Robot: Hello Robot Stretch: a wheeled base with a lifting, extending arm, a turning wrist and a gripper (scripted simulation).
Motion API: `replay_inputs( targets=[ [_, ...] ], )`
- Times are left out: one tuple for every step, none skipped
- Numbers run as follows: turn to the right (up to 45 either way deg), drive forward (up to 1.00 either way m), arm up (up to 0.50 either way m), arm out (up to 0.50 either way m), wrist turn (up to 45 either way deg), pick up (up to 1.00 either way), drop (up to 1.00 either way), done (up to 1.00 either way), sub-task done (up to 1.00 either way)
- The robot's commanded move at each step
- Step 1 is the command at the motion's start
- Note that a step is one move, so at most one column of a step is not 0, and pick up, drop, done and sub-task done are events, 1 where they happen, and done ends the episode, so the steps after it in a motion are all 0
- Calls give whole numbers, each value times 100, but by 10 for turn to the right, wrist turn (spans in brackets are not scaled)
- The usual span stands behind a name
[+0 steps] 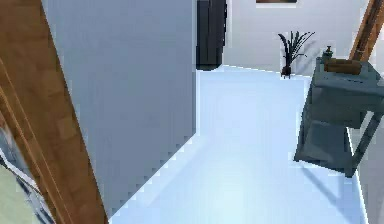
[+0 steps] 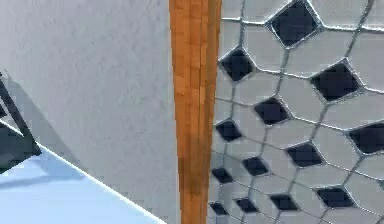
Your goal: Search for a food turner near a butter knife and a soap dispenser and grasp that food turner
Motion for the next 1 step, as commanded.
replay_inputs(
  targets=[
    [90, 0, 0, 0, 0, 0, 0, 0, 0]
  ],
)
